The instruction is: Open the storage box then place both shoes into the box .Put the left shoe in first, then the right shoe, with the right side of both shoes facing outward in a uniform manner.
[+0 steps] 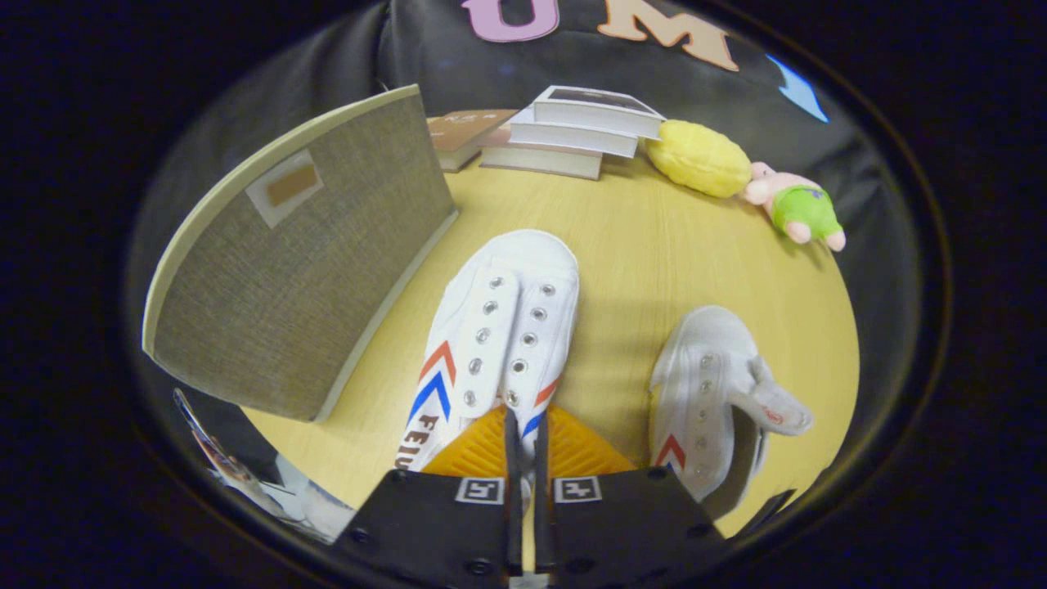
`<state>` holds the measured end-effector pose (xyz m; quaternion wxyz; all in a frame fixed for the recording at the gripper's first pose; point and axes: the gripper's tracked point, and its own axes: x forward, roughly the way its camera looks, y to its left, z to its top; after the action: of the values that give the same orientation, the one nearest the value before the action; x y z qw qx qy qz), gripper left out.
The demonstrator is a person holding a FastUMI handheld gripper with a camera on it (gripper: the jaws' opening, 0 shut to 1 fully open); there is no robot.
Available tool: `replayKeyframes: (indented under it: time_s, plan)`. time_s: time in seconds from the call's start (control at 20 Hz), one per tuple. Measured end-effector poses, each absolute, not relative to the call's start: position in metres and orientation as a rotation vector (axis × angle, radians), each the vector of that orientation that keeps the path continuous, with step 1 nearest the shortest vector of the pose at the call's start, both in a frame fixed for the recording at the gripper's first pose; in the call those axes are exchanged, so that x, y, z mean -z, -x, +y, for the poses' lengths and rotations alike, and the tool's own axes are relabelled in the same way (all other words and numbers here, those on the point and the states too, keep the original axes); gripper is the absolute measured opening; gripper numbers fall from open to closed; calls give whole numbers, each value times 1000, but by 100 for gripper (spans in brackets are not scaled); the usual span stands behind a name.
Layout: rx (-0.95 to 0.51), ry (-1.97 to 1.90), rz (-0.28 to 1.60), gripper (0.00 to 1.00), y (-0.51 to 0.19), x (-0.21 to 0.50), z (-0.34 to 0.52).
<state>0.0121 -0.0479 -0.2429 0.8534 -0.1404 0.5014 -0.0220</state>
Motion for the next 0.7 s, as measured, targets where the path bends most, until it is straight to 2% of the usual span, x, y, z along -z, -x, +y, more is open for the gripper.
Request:
replayKeyframes:
  time_s: [0.05, 0.45, 0.7]
  plan:
    - [30, 262, 1017, 5, -15, 241, -48]
    - [-10, -51, 815, 3, -18, 223, -27]
    - [-86, -299, 726, 3, -25, 171, 2]
